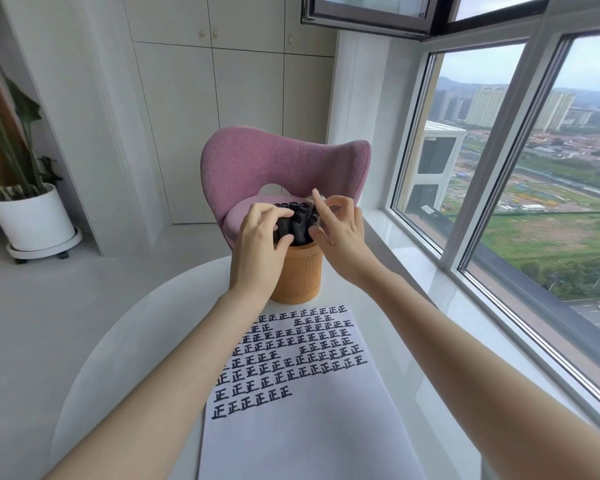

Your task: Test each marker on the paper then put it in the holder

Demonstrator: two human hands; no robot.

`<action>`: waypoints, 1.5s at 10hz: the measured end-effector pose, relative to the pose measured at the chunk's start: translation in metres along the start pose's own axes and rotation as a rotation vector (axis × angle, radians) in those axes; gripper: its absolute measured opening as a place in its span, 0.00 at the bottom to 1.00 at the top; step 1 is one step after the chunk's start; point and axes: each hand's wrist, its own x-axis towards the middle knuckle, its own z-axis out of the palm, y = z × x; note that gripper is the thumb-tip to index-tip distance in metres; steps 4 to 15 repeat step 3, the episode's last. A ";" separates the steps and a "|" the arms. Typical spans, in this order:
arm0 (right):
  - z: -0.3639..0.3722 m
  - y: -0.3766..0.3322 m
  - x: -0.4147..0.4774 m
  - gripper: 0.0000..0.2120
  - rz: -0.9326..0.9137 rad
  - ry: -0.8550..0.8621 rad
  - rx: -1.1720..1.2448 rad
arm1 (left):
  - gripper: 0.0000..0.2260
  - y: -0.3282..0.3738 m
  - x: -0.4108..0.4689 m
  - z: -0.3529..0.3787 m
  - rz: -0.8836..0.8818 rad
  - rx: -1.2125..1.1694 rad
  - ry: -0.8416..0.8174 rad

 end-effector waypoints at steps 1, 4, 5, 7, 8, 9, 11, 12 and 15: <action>-0.015 -0.004 -0.002 0.20 0.058 0.075 0.122 | 0.12 0.001 -0.001 -0.008 -0.013 -0.013 0.014; -0.068 -0.018 -0.018 0.11 0.105 0.148 0.413 | 0.06 0.020 -0.008 -0.052 -0.007 -0.179 0.084; -0.068 -0.018 -0.018 0.11 0.105 0.148 0.413 | 0.06 0.020 -0.008 -0.052 -0.007 -0.179 0.084; -0.068 -0.018 -0.018 0.11 0.105 0.148 0.413 | 0.06 0.020 -0.008 -0.052 -0.007 -0.179 0.084; -0.068 -0.018 -0.018 0.11 0.105 0.148 0.413 | 0.06 0.020 -0.008 -0.052 -0.007 -0.179 0.084; -0.068 -0.018 -0.018 0.11 0.105 0.148 0.413 | 0.06 0.020 -0.008 -0.052 -0.007 -0.179 0.084; -0.068 -0.018 -0.018 0.11 0.105 0.148 0.413 | 0.06 0.020 -0.008 -0.052 -0.007 -0.179 0.084; -0.068 -0.018 -0.018 0.11 0.105 0.148 0.413 | 0.06 0.020 -0.008 -0.052 -0.007 -0.179 0.084; -0.068 -0.018 -0.018 0.11 0.105 0.148 0.413 | 0.06 0.020 -0.008 -0.052 -0.007 -0.179 0.084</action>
